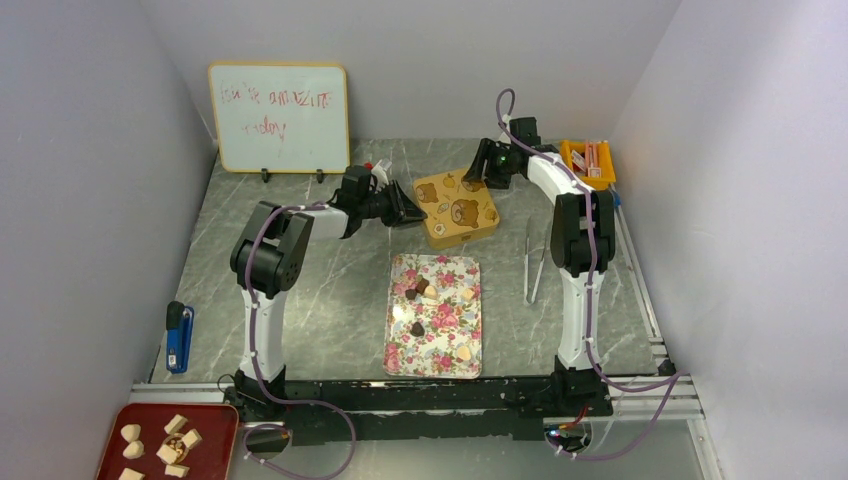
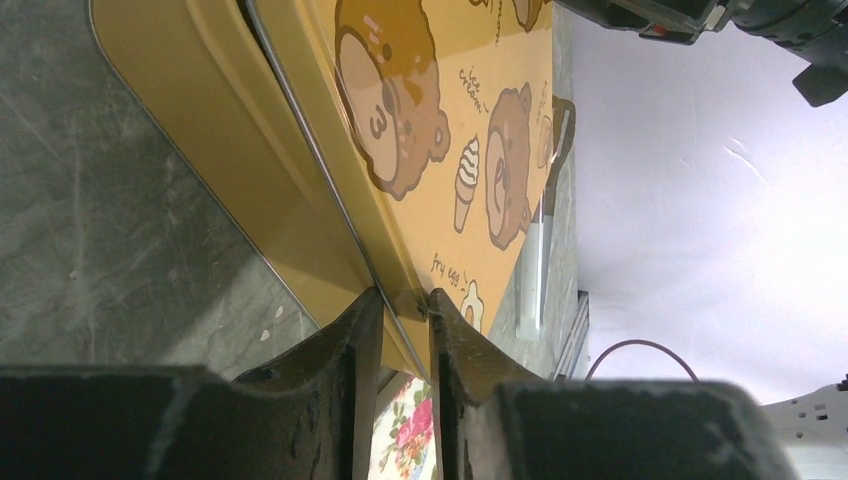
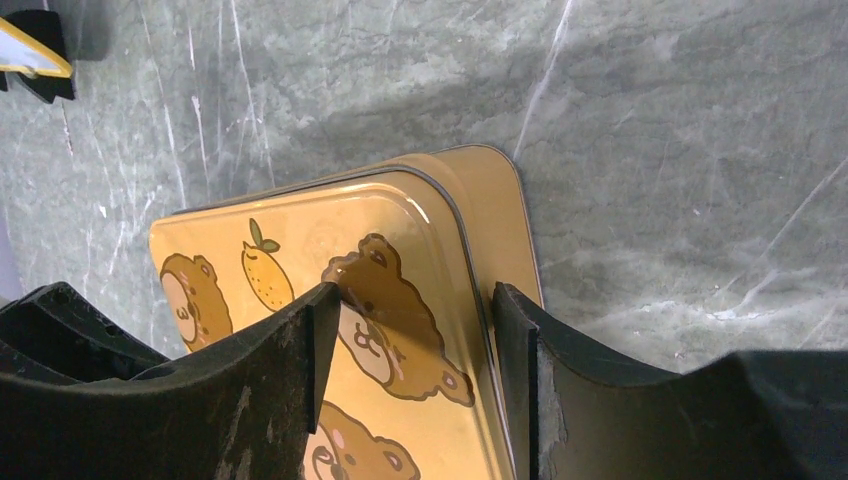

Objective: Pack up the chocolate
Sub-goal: Adjust the box lid on the packing box.

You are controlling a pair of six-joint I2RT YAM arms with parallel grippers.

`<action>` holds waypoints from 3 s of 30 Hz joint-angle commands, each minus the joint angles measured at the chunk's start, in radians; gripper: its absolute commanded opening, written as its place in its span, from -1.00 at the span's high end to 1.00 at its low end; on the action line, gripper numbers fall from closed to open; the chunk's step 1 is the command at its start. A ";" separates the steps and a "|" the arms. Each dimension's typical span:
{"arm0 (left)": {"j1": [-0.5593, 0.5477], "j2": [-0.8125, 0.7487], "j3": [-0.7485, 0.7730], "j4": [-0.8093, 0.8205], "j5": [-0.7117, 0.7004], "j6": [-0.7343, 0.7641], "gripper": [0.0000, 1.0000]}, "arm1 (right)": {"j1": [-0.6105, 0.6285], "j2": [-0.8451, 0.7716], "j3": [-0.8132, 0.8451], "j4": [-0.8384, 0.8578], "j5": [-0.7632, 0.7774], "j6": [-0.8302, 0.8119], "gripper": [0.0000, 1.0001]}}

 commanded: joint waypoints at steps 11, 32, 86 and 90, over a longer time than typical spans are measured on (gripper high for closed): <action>-0.020 -0.010 0.069 0.026 -0.028 0.016 0.41 | 0.019 0.063 0.154 -0.110 -0.120 -0.035 -0.24; -0.019 -0.011 0.054 0.008 -0.020 0.031 0.13 | 0.025 0.099 0.173 -0.116 -0.147 -0.039 -0.28; -0.040 0.135 0.354 -0.713 -0.363 0.247 0.39 | 0.080 0.282 0.290 -0.233 -0.049 -0.078 -0.03; -0.040 0.161 0.386 -0.767 -0.376 0.254 0.49 | 0.083 0.290 0.269 -0.234 -0.046 -0.082 0.02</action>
